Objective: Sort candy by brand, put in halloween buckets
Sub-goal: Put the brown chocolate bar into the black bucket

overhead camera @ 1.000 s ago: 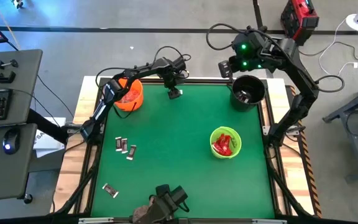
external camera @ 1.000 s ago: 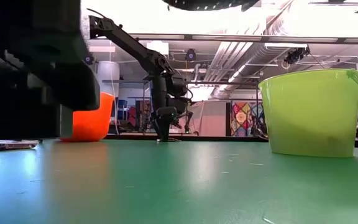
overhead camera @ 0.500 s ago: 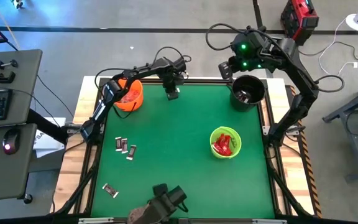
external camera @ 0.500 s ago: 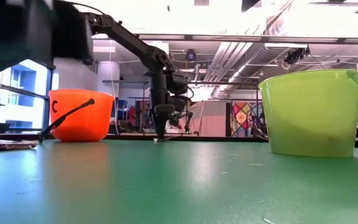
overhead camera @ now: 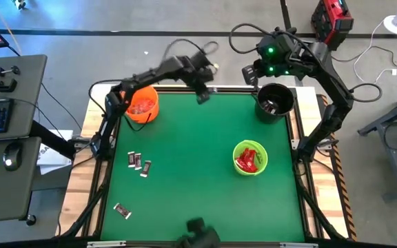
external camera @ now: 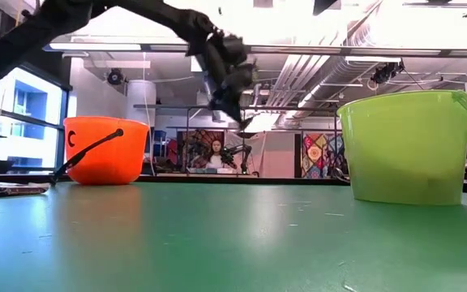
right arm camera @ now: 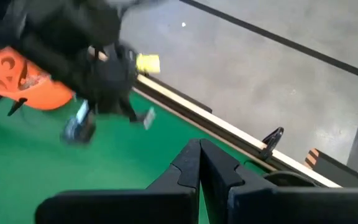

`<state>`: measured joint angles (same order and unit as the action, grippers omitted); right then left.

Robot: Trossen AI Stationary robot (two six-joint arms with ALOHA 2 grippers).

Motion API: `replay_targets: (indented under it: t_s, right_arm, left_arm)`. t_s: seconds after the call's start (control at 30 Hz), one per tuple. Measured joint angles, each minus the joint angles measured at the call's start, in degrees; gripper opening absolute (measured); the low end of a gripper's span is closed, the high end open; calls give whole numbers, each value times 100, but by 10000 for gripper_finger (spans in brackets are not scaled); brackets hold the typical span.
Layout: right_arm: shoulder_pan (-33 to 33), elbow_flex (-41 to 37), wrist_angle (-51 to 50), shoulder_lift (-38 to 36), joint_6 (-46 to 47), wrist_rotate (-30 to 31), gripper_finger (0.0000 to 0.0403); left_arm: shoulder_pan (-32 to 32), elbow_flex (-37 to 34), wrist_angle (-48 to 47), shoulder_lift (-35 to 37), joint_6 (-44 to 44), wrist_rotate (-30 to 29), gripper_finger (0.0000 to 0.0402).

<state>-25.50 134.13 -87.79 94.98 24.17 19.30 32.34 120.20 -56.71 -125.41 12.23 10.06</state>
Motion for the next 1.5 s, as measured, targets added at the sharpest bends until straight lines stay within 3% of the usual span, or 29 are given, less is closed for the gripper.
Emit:
replay_targets:
  t_s: [0.23,0.47,0.83,1.03,1.17,1.5]
  right_arm:
    - [0,0,238,0,194,-2,0]
    - [0,0,298,2,359,-1,0]
    - [0,0,940,2,603,173,0]
    - [0,2,1183,25,702,205,0]
    - [0,2,1233,85,717,223,0]
    - [0,2,1259,319,793,174,0]
  left_arm:
    - [-1053,-13,1285,-207,-527,311,1]
    - [-1640,-13,2984,-539,-1129,605,0]
    - [-1524,6,6056,-1170,-1363,302,0]
    - [-1416,0,7657,-1637,-1168,-319,0]
    - [-1384,7,8172,-1855,-1163,-437,1]
    - [-1445,-2,8147,-2270,-1131,-581,1]
